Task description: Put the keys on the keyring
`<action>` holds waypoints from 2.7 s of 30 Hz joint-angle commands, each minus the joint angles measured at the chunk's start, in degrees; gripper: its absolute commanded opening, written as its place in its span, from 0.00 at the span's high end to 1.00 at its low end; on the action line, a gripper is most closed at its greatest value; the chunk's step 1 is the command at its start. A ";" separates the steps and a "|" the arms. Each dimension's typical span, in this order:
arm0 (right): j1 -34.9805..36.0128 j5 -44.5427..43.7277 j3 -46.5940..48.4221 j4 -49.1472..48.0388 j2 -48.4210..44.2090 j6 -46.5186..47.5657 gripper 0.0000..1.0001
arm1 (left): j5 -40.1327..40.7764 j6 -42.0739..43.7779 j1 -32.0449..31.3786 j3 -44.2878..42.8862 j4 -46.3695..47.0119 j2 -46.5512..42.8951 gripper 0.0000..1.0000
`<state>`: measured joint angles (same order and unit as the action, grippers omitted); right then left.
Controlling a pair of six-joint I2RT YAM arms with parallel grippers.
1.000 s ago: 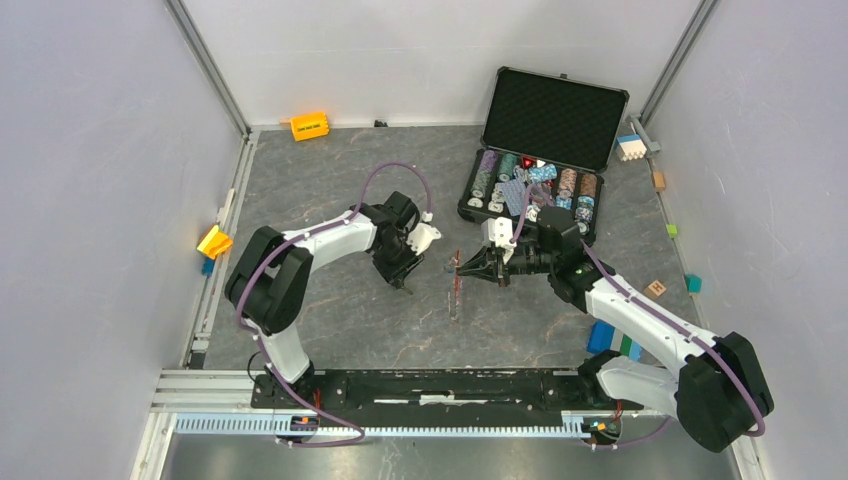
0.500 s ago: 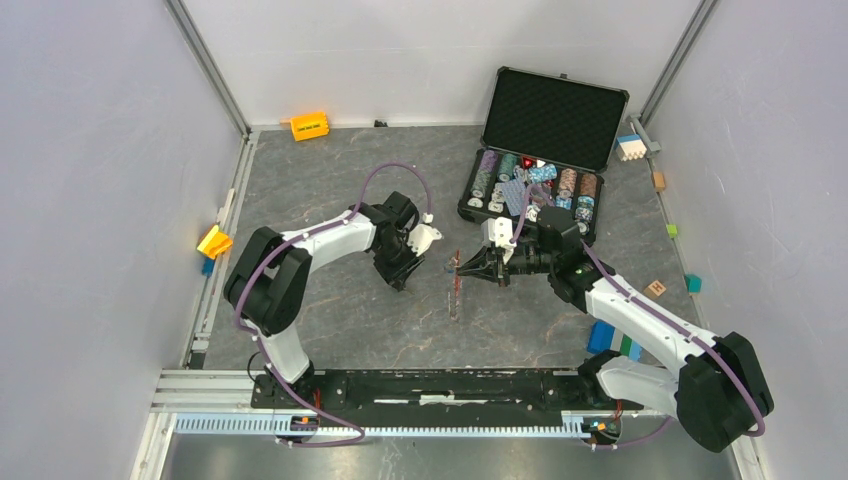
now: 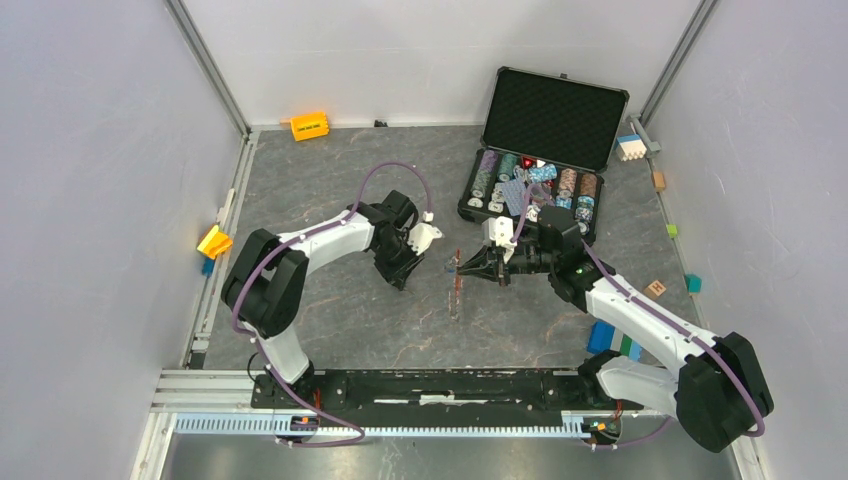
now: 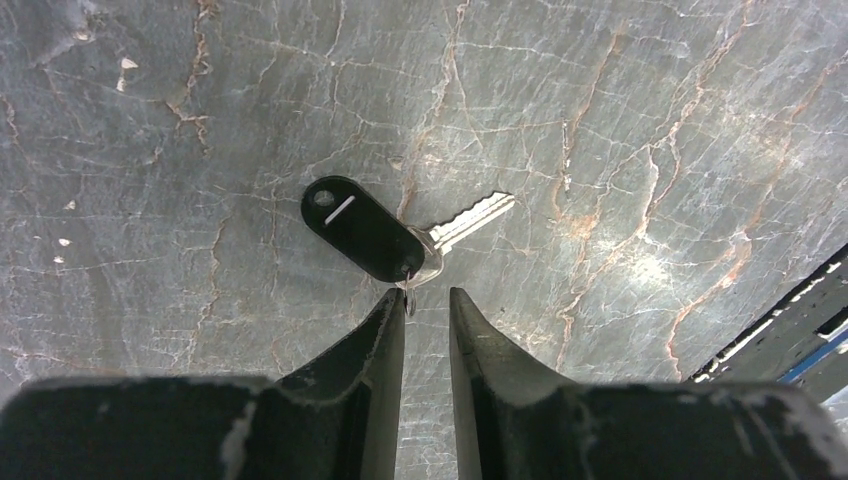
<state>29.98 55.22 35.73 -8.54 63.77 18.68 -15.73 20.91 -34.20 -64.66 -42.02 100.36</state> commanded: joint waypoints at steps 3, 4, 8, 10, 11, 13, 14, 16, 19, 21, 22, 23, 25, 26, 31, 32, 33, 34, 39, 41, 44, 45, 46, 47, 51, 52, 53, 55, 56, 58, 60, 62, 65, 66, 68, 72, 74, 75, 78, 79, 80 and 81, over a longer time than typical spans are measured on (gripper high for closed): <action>-0.29 0.06 0.05 -2.10 -0.05 -0.43 1.00 | -3.17 0.56 0.16 -1.17 -1.22 -1.21 0.72; -0.27 0.06 0.05 -2.10 -0.05 -0.46 1.00 | -3.18 0.58 0.18 -1.08 -1.20 -1.09 0.73; -0.36 0.06 0.05 -2.09 0.04 -0.48 1.00 | -2.17 0.54 0.17 -0.90 -1.13 -0.97 0.73; -0.43 0.15 0.05 -2.10 0.04 -0.48 1.00 | -0.33 0.20 0.18 -0.67 -0.44 -0.94 0.72; -0.36 0.15 0.05 -2.04 0.04 -0.48 1.00 | 0.46 0.03 0.15 -0.56 0.03 -0.94 0.71; -0.36 0.15 0.10 -2.10 0.00 -0.48 1.00 | 1.58 -0.26 0.17 -0.46 0.53 -0.91 0.69; -0.39 0.17 0.05 -2.10 -0.04 -0.48 1.00 | 1.91 -0.25 0.16 -0.51 0.62 -0.93 0.67; -0.36 0.24 0.05 -2.10 -0.04 -0.46 1.00 | 2.21 -0.26 0.18 -0.40 0.84 -0.95 0.64; -0.47 0.23 0.09 -2.09 0.11 -0.48 1.00 | 1.80 -0.34 0.05 -0.16 0.92 -1.27 0.62; -0.51 0.24 0.18 -2.10 0.18 -0.48 1.00 | 1.57 -0.98 0.01 0.27 1.47 -1.68 0.60; -0.47 0.19 0.15 -2.06 0.23 -0.48 1.00 | 1.77 -1.49 -0.16 0.62 1.93 -1.99 0.57; -0.45 0.15 0.13 -2.10 0.31 -0.48 1.00 | 2.38 -1.93 -0.45 0.99 2.50 -2.25 0.56; -0.47 0.11 0.14 -2.01 0.49 -0.47 1.00 | 4.01 -2.70 -1.27 1.52 3.53 -2.84 0.52; -0.47 0.07 0.13 -2.01 0.53 -0.40 1.00 | 4.53 -3.09 -1.67 1.83 4.14 -3.00 0.51; -0.53 -0.11 0.22 -1.79 0.66 -0.22 1.00 | 7.53 -4.60 -3.67 2.19 6.21 -2.25 0.49; -0.55 -0.18 0.22 -1.82 0.64 -0.14 1.00 | 7.72 -4.72 -3.98 2.10 6.43 -1.97 0.48; -0.58 -0.20 0.22 -1.71 0.66 -0.13 1.00 | 7.94 -4.75 -4.23 1.93 6.51 -1.58 0.48; -0.54 -0.20 0.22 -1.75 0.59 -0.11 1.00 | 8.31 -4.73 -4.36 1.70 6.51 -1.21 0.48; -0.63 -0.03 0.22 -1.75 0.57 -0.13 1.00 | 9.78 -4.91 -4.64 1.46 6.53 0.28 0.49; -0.64 0.02 0.22 -1.74 0.57 -0.13 1.00 | 10.10 -4.94 -4.70 1.59 6.51 0.37 0.50; -0.66 0.06 0.31 -1.75 0.78 -0.13 1.00 | 10.09 -4.75 -4.74 1.73 6.10 0.63 0.52; -0.75 0.11 0.35 -1.70 0.75 -0.13 1.00 | 9.97 -4.74 -4.80 1.73 6.00 0.75 0.53; -0.74 0.07 0.31 -1.67 0.80 -0.13 1.00 | 9.88 -4.69 -4.85 1.81 5.98 0.80 0.54; -0.71 0.06 0.33 -1.65 0.79 -0.13 1.00 | 9.84 -4.70 -4.83 1.89 5.98 0.91 0.56; -0.71 0.06 0.31 -1.69 0.83 -0.14 1.00 | 9.84 -4.41 -4.88 1.91 5.55 1.09 0.61; -0.69 0.06 0.31 -1.66 0.82 -0.21 1.00 | 9.81 -4.31 -4.83 2.00 5.55 0.91 0.62; -0.75 0.06 0.31 -1.62 0.83 -0.22 1.00 | 9.83 -4.30 -4.83 2.00 5.59 0.74 0.63; -0.74 0.06 0.32 -1.63 0.84 -0.22 1.00 | 9.97 -4.15 -4.83 1.99 5.55 0.39 0.65; -0.72 0.06 0.35 -1.66 0.83 -0.22 1.00 | 10.01 -4.07 -4.84 2.08 5.55 0.33 0.65; -0.75 0.06 0.31 -1.66 0.83 -0.22 1.00 | 9.93 -3.92 -4.83 2.12 5.55 -0.06 0.65; -0.76 0.06 0.31 -1.66 0.83 -0.22 1.00 | 9.92 -3.69 -4.85 2.08 5.55 -0.33 0.65; -0.71 0.04 0.31 -1.62 0.84 -0.22 1.00 | 9.85 -3.53 -4.83 2.09 5.55 -0.51 0.65; -0.71 0.06 0.32 -1.66 0.79 -0.24 1.00 | 9.49 -3.26 -4.83 2.09 5.57 -0.60 0.67; -0.67 0.06 0.35 -1.66 0.76 -0.30 1.00 | 9.44 -3.16 -4.83 2.15 5.55 -0.64 0.68; -0.72 0.06 0.32 -1.65 0.74 -0.31 1.00 | 9.33 -3.02 -4.83 2.26 5.57 -0.77 0.70; -0.76 0.06 0.35 -1.65 0.67 -0.31 1.00 | 9.29 -2.80 -4.84 2.52 5.57 -0.93 0.71; -0.81 0.06 0.35 -1.63 0.70 -0.29 1.00 | 9.31 -2.63 -4.83 2.53 5.56 -0.91 0.71; -0.80 0.06 0.35 -1.57 0.66 -0.31 1.00 | 9.31 -2.53 -4.83 2.53 5.60 -0.94 0.70; -0.80 0.06 0.44 -1.57 0.65 -0.31 1.00 | 9.30 -2.31 -4.83 2.53 5.61 -0.94 0.71; -0.84 0.06 0.38 -1.57 0.59 -0.31 1.00 | 9.30 -2.25 -4.83 2.57 5.61 -0.95 0.71; -0.80 0.06 0.33 -1.57 0.66 -0.31 1.00 | 9.30 -2.24 -4.83 2.61 5.61 -0.91 0.71; -0.81 0.06 0.35 -1.57 0.68 -0.31 1.00 | 9.31 -2.15 -4.83 2.61 5.57 -1.04 0.71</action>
<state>29.50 55.00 35.73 -8.51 64.62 18.68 -6.09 17.87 -38.72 -62.52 -37.10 100.88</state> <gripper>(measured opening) 0.010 0.296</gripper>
